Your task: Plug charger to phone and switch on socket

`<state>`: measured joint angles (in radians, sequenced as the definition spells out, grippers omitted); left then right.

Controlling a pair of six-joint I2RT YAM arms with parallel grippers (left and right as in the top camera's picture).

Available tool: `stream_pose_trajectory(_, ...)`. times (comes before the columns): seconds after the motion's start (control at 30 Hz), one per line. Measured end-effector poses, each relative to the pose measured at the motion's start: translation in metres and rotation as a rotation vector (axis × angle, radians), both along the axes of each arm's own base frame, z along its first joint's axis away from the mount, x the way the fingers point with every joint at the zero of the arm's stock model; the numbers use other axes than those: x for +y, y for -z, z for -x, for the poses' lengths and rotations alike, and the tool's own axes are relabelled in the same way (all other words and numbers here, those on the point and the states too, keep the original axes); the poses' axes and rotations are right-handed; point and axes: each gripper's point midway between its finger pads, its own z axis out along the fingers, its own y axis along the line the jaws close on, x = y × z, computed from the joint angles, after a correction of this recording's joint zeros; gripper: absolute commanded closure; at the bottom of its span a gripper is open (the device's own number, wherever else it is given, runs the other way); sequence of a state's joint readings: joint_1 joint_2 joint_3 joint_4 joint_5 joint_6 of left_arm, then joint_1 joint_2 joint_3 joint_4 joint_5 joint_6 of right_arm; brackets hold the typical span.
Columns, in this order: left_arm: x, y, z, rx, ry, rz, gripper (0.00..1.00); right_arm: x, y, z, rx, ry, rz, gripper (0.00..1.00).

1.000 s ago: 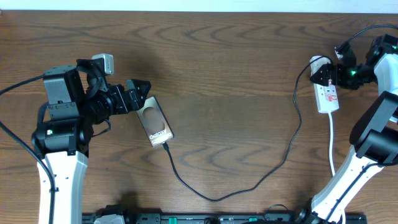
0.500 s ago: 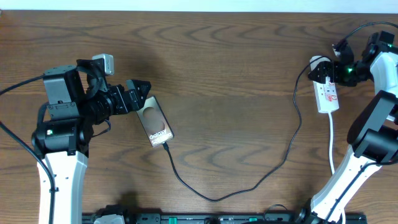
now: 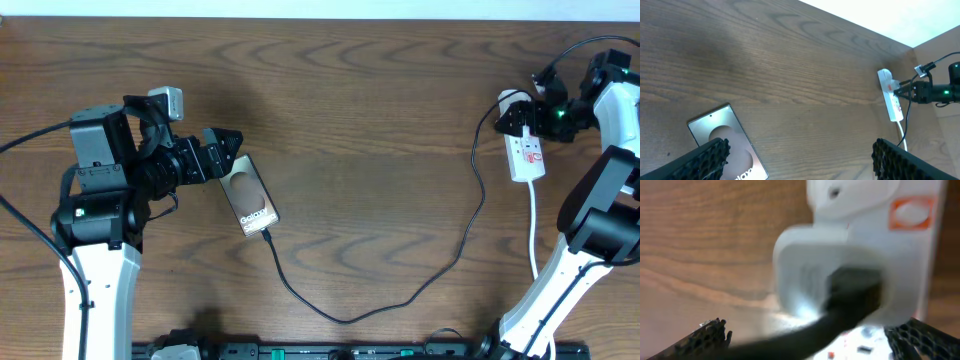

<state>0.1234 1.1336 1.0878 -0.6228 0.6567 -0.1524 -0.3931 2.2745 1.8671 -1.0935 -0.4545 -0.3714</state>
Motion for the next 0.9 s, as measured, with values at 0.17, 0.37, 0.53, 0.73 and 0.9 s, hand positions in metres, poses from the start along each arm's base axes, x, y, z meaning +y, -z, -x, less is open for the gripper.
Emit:
stream_pose_trajectory(0.17,0.000,0.000,0.000,0.000,0.000,0.000,0.07,0.015,-0.001,0.003,0.027,0.003,-0.036,0.02)
stream_pose_trajectory(0.37,0.000,0.000,0.000,0.001,0.000,0.000,0.07,0.015,-0.001,0.002,0.030,0.012,-0.036,0.02)
stream_pose_trajectory(0.53,0.000,0.000,0.000,0.001,0.000,0.000,0.07,0.014,-0.001,0.002,0.034,0.015,-0.029,0.03)
stream_pose_trajectory(0.73,0.000,0.000,0.000,0.001,0.000,0.000,0.07,0.011,0.001,0.001,0.032,0.024,-0.013,0.04)
stream_pose_trajectory(0.9,0.000,0.000,0.000,0.001,0.000,0.000,0.07,0.005,0.002,0.000,0.034,0.032,0.019,0.05)
